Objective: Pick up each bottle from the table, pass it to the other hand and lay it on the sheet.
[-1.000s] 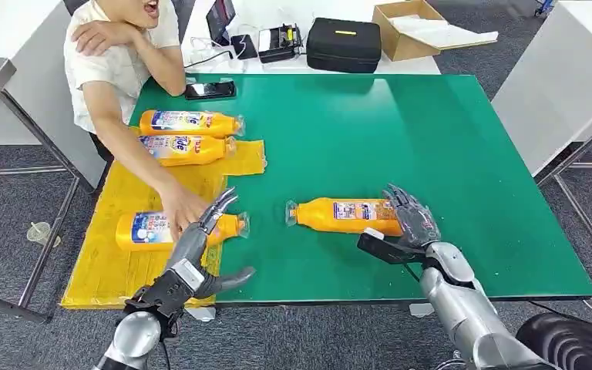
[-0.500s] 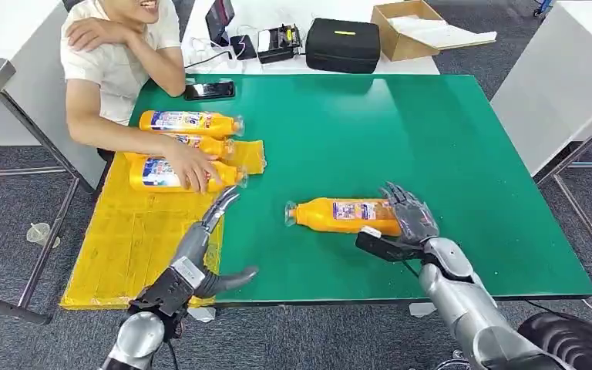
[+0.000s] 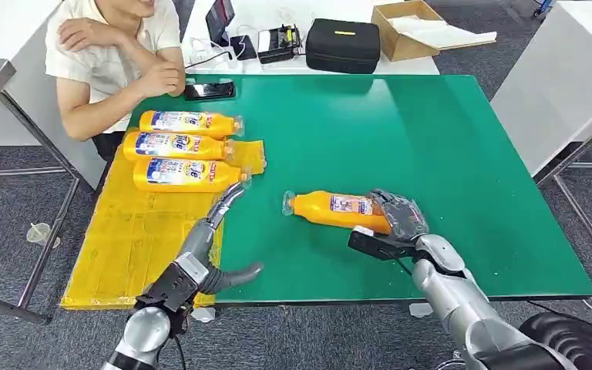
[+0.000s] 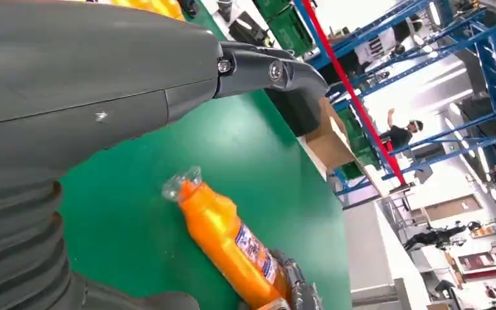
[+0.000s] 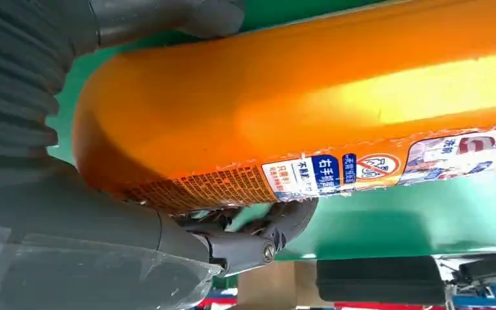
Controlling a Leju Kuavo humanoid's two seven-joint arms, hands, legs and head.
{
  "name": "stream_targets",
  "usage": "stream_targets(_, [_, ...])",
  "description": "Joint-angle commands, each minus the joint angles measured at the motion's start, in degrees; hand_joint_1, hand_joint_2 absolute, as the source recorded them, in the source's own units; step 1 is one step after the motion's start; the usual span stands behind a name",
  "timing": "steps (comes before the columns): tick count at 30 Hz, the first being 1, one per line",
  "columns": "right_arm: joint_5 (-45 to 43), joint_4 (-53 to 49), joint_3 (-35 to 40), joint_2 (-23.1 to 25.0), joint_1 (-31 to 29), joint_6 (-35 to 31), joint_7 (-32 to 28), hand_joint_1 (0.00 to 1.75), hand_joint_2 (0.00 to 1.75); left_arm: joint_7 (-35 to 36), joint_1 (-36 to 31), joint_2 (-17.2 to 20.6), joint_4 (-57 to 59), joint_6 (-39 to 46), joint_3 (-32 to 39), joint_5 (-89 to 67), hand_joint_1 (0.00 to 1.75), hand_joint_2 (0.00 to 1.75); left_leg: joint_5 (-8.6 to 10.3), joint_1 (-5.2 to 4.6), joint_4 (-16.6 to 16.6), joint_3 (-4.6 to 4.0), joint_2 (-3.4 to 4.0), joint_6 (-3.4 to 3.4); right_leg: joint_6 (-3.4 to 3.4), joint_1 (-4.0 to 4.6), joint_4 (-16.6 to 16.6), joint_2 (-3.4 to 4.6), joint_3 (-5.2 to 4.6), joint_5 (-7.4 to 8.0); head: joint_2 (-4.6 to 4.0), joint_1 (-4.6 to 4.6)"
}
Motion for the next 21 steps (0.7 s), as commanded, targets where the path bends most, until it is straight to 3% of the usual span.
stream_targets(1, [-1.60, 7.36, 4.98, -0.23, -0.34, 6.23, 0.28, 1.75, 1.75, -0.66, -2.47, 0.96, 4.68, -1.12, -1.39, 1.73, 0.00, 1.75, -0.07, 0.07, -0.05, 0.28, -0.04, -0.01, -0.22, 0.11, -0.11, -0.13, 0.35, -0.08, 0.00, 0.00])
stream_targets(11, [-6.06, 5.58, 5.17, -0.37, 1.84, 8.20, -2.54, 1.75, 1.75, 0.29, -2.76, -0.45, 7.74, -3.39, -0.36, 6.34, 0.00, 1.75, -0.04, 0.09, -0.08, 0.48, -0.08, 0.00, -0.18, 0.12, -0.16, -0.17, 0.49, -0.06, 0.00, 0.02])
stream_targets(13, [-12.85, 3.25, 1.33, 0.25, 4.01, 10.75, -6.75, 1.75, 1.75, 1.24, -2.63, -1.52, 8.40, -3.94, 0.50, 9.07, 0.00, 1.75, -0.08, 0.10, -0.09, 0.56, -0.01, -0.01, -0.23, 0.15, -0.18, -0.14, 0.58, -0.07, 0.00, 0.02])
stream_targets(16, [-21.04, -4.89, -3.45, 2.61, 8.95, 10.39, -12.13, 1.75, 1.75, 2.31, -0.81, -6.10, 8.38, -2.48, 3.95, 17.15, 0.00, 1.75, -0.08, 0.13, -0.11, 0.65, -0.03, 0.00, -0.24, 0.18, -0.23, -0.26, 0.66, -0.09, 0.00, 0.02])
stream_targets(19, [-25.85, -19.83, -7.03, 7.32, 14.09, 8.80, -13.47, 1.75, 1.75, 1.85, 2.02, -8.87, 5.91, 1.22, 3.69, 21.56, 0.00, 1.75, -0.16, 0.14, -0.08, 0.62, 0.20, -0.02, -0.25, 0.21, -0.21, -0.03, 0.61, -0.09, 0.00, 0.02])
stream_targets(21, [-26.80, -25.61, -7.06, 8.89, 15.62, 9.45, -10.82, 1.75, 1.75, 2.08, 2.81, -9.01, 5.58, 2.93, 2.62, 23.06, 0.00, 1.75, -0.25, 0.10, -0.05, 0.66, 0.25, -0.03, -0.34, 0.18, -0.12, -0.01, 0.70, -0.17, 0.00, 0.02])
